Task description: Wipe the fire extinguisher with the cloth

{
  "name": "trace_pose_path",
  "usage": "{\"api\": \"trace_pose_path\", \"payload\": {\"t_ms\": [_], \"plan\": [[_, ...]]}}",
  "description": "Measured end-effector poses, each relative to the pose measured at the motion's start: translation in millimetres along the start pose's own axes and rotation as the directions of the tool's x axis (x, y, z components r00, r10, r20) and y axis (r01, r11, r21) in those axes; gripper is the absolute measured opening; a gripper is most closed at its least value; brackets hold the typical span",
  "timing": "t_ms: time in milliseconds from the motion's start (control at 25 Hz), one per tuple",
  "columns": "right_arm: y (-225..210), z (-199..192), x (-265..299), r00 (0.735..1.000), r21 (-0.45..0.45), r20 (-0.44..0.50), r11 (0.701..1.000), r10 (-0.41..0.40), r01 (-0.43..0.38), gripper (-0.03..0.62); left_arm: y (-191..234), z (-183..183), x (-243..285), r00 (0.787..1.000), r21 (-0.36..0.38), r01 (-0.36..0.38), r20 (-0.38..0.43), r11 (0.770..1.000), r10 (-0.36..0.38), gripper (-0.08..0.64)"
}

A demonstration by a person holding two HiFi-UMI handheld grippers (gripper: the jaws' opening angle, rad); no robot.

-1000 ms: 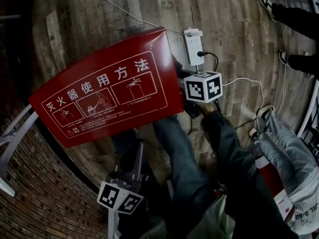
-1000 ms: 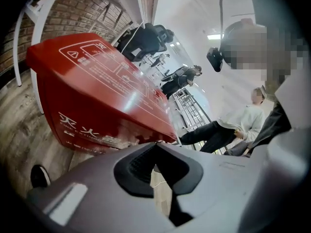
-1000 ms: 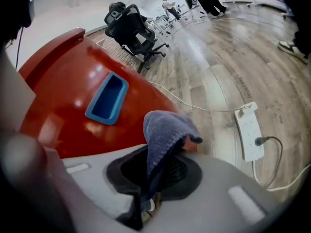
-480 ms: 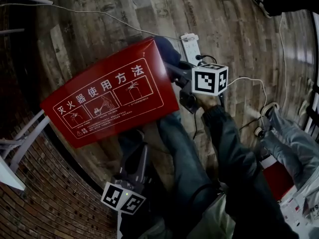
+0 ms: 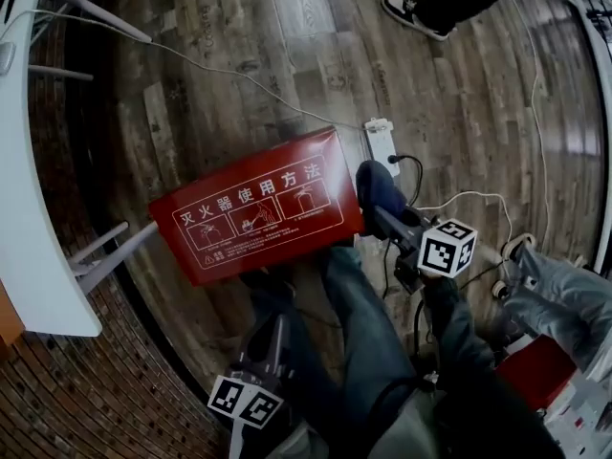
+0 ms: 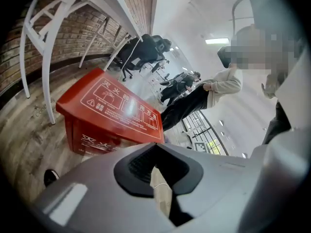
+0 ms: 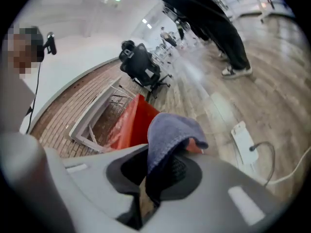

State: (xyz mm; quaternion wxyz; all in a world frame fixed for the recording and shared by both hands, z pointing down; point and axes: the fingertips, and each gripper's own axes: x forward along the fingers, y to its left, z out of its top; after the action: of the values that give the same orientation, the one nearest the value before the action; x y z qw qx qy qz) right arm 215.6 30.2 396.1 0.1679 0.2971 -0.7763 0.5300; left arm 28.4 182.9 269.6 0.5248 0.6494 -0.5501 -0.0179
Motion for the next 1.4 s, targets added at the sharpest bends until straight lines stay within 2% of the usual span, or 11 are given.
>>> {"api": "trace_pose_path", "payload": {"t_ms": [80, 160, 280, 440, 520, 680, 800, 960, 1080, 1200, 1400], "plan": [[46, 38, -16, 0.998, -0.17, 0.068, 0.985, -0.01, 0.022, 0.049, -3, 11, -12, 1.0, 0.005, 0.001, 0.016, 1.0, -0.001, -0.002], [105, 64, -15, 0.996, -0.329, 0.086, 0.944, 0.032, -0.002, 0.049, -5, 24, -22, 0.999, 0.02, 0.0, 0.032, 1.0, -0.001, -0.002], [182, 57, 19, 0.997, -0.486, -0.012, 0.871, 0.076, -0.072, 0.051, -6, 39, -40, 0.999, 0.042, -0.01, 0.049, 0.999, 0.008, -0.002], [216, 17, 84, 0.986, -0.652, -0.158, 0.756, -0.059, -0.06, 0.052, -8, 69, -47, 0.997, 0.081, 0.028, 0.073, 0.996, -0.034, -0.002], [217, -10, 107, 0.964, -0.692, -0.23, 0.719, -0.137, -0.063, 0.067, -12, 83, -58, 0.995, 0.101, 0.036, 0.092, 0.994, -0.045, -0.002], [216, -31, 126, 0.935, -0.68, -0.286, 0.732, -0.208, -0.045, 0.162, -15, 100, -80, 0.99, 0.123, 0.033, 0.132, 0.992, -0.049, -0.002], [207, -15, 121, 0.931, -0.674, -0.221, 0.735, -0.29, 0.069, 0.264, -15, 107, -94, 0.987, 0.123, 0.066, 0.14, 0.99, -0.084, -0.002], [179, 3, 117, 0.901, -0.611, -0.151, 0.755, -0.407, 0.239, 0.27, -17, 113, -120, 0.986, 0.149, 0.09, 0.125, 0.985, -0.109, -0.002], [168, 7, 111, 0.872, -0.569, -0.165, 0.767, -0.46, 0.297, 0.27, -18, 122, -141, 0.985, 0.169, 0.09, 0.133, 0.981, -0.114, -0.002], [175, 19, 100, 0.877, -0.541, -0.116, 0.77, -0.466, 0.337, 0.27, -14, 136, -161, 0.98, 0.182, 0.068, 0.171, 0.981, -0.099, -0.002], [175, 26, 67, 0.875, -0.539, -0.034, 0.746, -0.484, 0.392, 0.27, -13, 152, -189, 0.972, 0.175, 0.035, 0.223, 0.984, -0.075, -0.002]]}}
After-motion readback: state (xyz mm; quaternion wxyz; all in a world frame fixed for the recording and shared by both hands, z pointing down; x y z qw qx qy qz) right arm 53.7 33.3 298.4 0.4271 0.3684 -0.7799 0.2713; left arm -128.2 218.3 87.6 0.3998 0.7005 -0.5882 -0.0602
